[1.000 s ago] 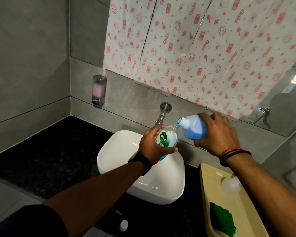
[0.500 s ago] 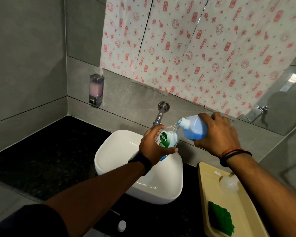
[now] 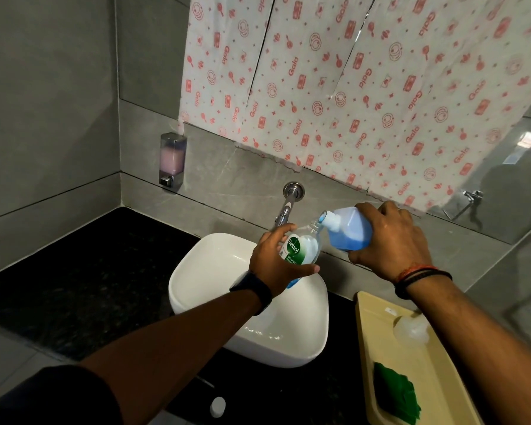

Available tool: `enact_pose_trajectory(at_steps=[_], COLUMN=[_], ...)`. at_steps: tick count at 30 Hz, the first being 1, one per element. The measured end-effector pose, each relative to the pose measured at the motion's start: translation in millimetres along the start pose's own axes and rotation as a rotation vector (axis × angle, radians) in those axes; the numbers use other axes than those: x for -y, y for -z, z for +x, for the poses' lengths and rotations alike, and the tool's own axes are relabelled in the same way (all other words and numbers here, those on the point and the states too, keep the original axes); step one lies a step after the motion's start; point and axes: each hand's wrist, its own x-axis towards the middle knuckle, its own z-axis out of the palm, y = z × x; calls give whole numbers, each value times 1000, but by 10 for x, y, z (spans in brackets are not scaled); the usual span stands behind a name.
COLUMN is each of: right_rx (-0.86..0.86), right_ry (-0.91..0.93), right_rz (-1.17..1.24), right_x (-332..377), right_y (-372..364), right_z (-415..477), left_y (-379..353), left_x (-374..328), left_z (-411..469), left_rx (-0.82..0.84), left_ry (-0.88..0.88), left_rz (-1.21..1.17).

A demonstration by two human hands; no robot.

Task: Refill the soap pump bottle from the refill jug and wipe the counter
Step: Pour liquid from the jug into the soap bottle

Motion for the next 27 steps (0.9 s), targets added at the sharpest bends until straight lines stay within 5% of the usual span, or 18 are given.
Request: enact_pose_trajectory(at_steps=[27], right_rx=[-10], right_ry=[-7], right_rz=[2], right_x=[-85], right_y=[-19], right_z=[-4], left_y=[-59], left_x=[-11], left_z=[8], left_rx=[-4], left_ry=[15], left_rz=[-38])
